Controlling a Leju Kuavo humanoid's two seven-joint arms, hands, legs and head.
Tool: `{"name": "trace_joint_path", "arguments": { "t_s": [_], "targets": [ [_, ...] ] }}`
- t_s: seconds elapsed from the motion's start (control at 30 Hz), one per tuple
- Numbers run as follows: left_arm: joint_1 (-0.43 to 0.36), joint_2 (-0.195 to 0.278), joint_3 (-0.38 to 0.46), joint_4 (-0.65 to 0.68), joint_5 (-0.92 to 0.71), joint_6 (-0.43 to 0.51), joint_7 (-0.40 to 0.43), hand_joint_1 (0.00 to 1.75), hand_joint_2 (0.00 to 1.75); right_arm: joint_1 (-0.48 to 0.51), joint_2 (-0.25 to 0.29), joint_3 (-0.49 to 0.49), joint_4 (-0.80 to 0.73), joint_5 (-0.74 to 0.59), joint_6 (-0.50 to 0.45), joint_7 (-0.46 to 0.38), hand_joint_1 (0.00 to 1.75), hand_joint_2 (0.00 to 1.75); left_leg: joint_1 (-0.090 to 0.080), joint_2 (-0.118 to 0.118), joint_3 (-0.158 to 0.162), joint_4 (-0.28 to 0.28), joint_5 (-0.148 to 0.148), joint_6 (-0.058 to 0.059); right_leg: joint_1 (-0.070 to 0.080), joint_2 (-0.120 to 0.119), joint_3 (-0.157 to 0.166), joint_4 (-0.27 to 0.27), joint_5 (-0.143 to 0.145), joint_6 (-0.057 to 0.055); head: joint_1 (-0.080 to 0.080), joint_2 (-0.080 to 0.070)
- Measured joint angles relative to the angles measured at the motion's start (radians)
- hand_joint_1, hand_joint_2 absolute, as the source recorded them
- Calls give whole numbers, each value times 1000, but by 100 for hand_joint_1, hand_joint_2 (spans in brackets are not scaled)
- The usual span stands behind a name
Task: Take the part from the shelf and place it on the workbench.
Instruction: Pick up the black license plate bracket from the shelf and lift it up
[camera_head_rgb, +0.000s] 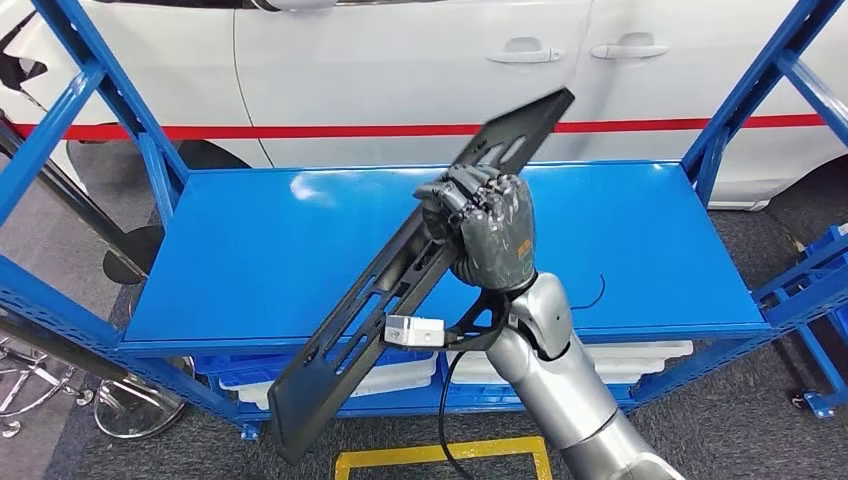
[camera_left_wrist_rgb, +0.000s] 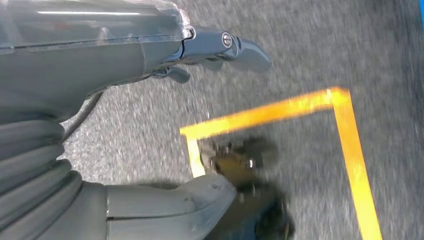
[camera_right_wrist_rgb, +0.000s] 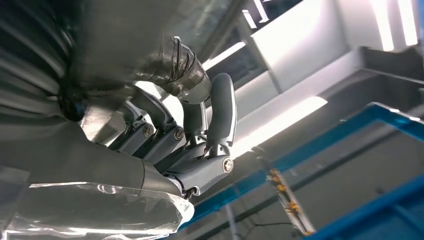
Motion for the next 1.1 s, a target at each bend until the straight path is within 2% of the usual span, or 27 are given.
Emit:
{"name": "trace_joint_path", "arguments": {
  "t_s": [0.07, 0.1, 0.17, 0.23, 0.27, 0.3, 0.33, 0.4, 0.43, 0.47, 0.57, 0.63, 0.67, 0.73, 0.77, 0.8, 0.83, 0.9, 0.97, 1.0, 1.1],
  "targets": [
    [0, -4, 2, 0, 1, -11, -12, 0, 175, -38, -8, 44, -17, -36, 30, 9, 175, 175, 2, 0, -1, 2, -3, -11, -2, 0, 0, -6, 3, -8, 0, 0],
    [1, -5, 3, 0, 0, -11, -17, 0, 175, -51, -11, 64, -28, -57, 42, 10, 175, 175, 3, 0, -6, 14, -13, -16, -4, -1, 2, -10, 4, -14, 0, 0],
    [2, -7, 3, 0, -6, -3, -24, 0, 175, -68, -13, 106, -51, -90, 56, 7, 175, 175, 5, 1, -43, 98, -64, -25, -7, -4, 7, -15, 6, -25, 0, 0],
    [4, -9, 3, 0, -10, 8, -26, 0, 175, -72, -14, 145, -67, -108, 58, 3, 175, 175, 5, 1, -104, 228, -122, -32, -6, -5, 7, -15, 5, -30, 0, 0],
    [6, -9, 3, 0, -12, 14, -26, 0, 175, -70, -15, 164, -71, -119, 57, -1, 175, 175, 6, 1, -126, 272, -132, -33, -5, -5, 8, -15, 4, -31, 0, 0],
    [8, -9, 3, 0, -15, 18, -25, 0, 175, -67, -16, 181, -75, -133, 55, -6, 175, 175, 6, 1, -131, 279, -123, -33, -4, -5, 9, -14, 3, -32, 0, 0],
    [9, -8, 3, 0, -19, 17, -21, 0, 175, -62, -17, 198, -78, -149, 52, -14, 175, 175, 5, 1, -119, 248, -96, -32, -3, -4, 11, -14, 1, -32, 0, 0],
    [10, 0, 2, 0, -31, -5, -10, 0, 175, -54, -17, 227, -81, -171, 40, -29, 175, 175, 4, 1, -54, 114, -26, -24, -2, -3, 17, -13, -4, -29, 0, 0],
    [9, 5, 1, 0, -34, -19, -5, 0, 175, -51, -17, 241, -81, -175, 33, -34, 175, 175, 2, 1, -25, 52, -5, -20, 0, -2, 18, -11, -6, -26, 0, 0],
    [9, 9, 0, 0, -31, -26, -2, 0, 175, -47, -16, 251, -81, -178, 26, -37, 175, 175, 0, 0, -8, 15, 5, -16, 2, -2, 18, -10, -7, -22, 0, 0],
    [12, 6, 3, 0, -13, -18, 3, 0, 175, -18, -15, 271, -80, -197, 7, -45, 175, 175, -1, -1, 1, -7, 5, -3, 4, -2, 18, -12, -8, -9, 0, 0],
    [15, 7, 4, 0, -17, -25, 12, 0, 175, 7, -15, 285, -74, -205, -3, -58, 175, 175, 4, 0, 7, -17, 10, 7, 3, -3, 8, 16, -31, 1, 0, 0],
    [14, 9, 4, 0, -17, -35, 18, 0, 175, 17, -14, 292, -69, -208, -8, -65, 175, 175, 6, 1, 9, -21, 12, 12, 2, -3, -11, 57, -57, 5, 0, 0],
    [12, 15, 5, 0, -8, -49, 39, 0, 175, 40, -14, 306, -55, -221, -21, -80, 175, 175, 6, 2, 9, -20, 13, 17, -3, -3, -71, 186, -119, 13, 0, 0],
    [11, 16, 6, 0, -2, -52, 52, 0, 175, 51, -13, 311, -48, -231, -27, -88, 175, 175, 6, 2, 9, -19, 14, 17, -4, -3, -97, 238, -136, 15, 0, 0],
    [11, 17, 8, 0, 3, -54, 63, 0, 175, 61, -12, 317, -41, -241, -33, -96, 175, 175, 6, 3, 8, -17, 14, 18, -6, -3, -110, 262, -137, 16, 0, 0],
    [10, 16, 10, 0, 7, -56, 72, 0, 175, 68, -10, 323, -35, -250, -36, -101, 175, 175, 6, 3, 8, -14, 13, 17, -8, -4, -102, 246, -118, 17, 0, 0],
    [8, 14, 12, 0, 10, -59, 78, 0, 175, 76, -2, 335, -26, -260, -37, -109, 175, 175, 6, 1, 7, -9, 11, 13, -10, -4, -42, 124, -53, 13, 0, 0],
    [4, 12, 12, 0, 10, -59, 82, 0, 175, 80, 7, 345, -21, -269, -34, -113, 175, 175, 3, 0, 3, -2, 9, 6, -7, -4, 8, 21, -14, 7, 0, 0],
    [3, 11, 12, 0, 8, -59, 83, 0, 175, 81, 10, 349, -19, -276, -30, -113, 175, 175, 1, 0, 1, 0, 10, 1, -5, -3, 15, 2, -10, 3, 0, 0],
    [2, 10, 12, 0, 6, -59, 90, 0, 175, 82, 14, 352, -14, -293, -20, -114, 175, 175, 2, 0, -3, -1, 15, -15, -2, -1, 9, -1, 0, -12, 0, 0]
  ]
}}
